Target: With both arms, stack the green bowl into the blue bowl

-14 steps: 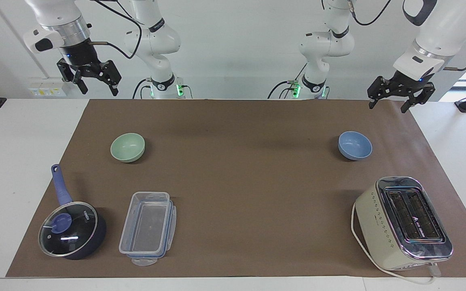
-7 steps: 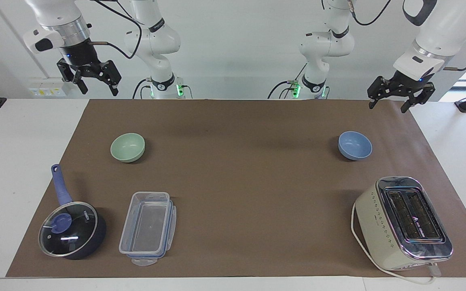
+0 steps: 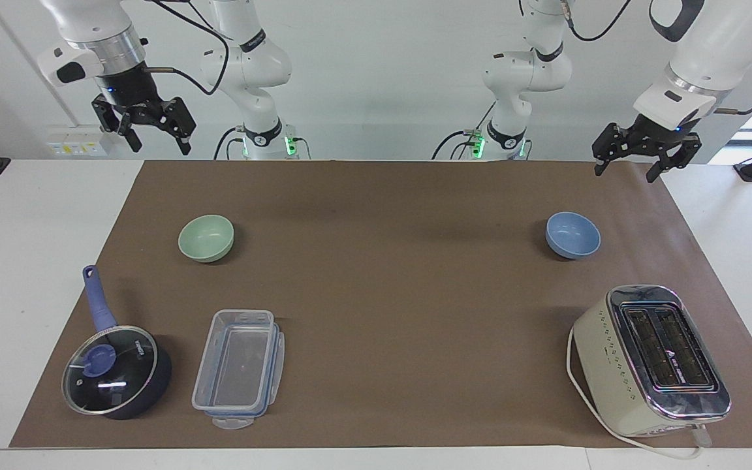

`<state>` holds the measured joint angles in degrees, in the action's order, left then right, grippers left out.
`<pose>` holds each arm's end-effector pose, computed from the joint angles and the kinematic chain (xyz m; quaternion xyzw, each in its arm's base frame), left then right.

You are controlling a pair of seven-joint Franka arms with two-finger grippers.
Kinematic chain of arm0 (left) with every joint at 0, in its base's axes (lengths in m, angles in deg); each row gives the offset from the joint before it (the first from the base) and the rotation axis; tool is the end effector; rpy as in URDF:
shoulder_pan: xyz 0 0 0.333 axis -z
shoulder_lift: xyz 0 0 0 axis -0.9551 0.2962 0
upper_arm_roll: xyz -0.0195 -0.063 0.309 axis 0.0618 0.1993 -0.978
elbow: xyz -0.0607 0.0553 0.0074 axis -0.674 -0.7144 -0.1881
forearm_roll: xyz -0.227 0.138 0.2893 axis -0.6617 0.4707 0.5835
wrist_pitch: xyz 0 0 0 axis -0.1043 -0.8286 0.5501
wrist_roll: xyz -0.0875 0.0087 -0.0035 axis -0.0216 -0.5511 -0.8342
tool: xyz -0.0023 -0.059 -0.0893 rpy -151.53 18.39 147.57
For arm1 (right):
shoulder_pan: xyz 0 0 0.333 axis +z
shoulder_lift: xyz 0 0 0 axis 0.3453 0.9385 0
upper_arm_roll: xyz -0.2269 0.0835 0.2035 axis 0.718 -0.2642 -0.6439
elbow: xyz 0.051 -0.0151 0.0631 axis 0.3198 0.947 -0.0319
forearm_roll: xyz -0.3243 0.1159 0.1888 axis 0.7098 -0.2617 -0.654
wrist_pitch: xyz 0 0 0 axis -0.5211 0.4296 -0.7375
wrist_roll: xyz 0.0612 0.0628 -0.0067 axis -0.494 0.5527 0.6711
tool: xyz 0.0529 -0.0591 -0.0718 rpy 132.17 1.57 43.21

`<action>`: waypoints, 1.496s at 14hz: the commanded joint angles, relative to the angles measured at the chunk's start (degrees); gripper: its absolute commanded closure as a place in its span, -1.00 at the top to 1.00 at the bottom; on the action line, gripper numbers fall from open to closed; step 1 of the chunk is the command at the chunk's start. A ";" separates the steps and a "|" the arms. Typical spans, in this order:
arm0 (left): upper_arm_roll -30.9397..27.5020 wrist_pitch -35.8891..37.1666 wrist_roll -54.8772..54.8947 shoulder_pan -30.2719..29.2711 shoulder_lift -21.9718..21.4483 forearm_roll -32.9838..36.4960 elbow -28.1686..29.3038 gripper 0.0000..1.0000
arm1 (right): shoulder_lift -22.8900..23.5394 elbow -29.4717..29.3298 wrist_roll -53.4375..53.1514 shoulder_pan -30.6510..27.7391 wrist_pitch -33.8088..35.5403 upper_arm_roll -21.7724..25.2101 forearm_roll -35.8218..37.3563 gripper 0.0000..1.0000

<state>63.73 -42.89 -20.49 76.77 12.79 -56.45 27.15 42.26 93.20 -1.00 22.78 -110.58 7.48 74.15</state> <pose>0.5505 -0.0330 0.6439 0.9929 -0.1188 -0.0074 0.0040 0.5113 -0.0248 0.6624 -0.9975 0.0629 -0.0290 0.0114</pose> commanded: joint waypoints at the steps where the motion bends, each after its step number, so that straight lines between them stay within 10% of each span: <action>1: 0.14 -0.47 0.27 -0.31 -0.58 0.34 0.78 1.00 | -0.26 0.34 1.15 -0.47 0.31 -0.08 0.03 1.00; 21: 0.05 -1.52 -0.16 -0.49 -1.37 0.16 2.01 1.00 | -0.26 0.34 1.15 -0.47 0.39 -0.08 0.03 1.00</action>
<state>63.59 -42.95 -20.50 76.73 12.75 -56.45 27.42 42.26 93.20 -1.00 22.78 -110.58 7.49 74.15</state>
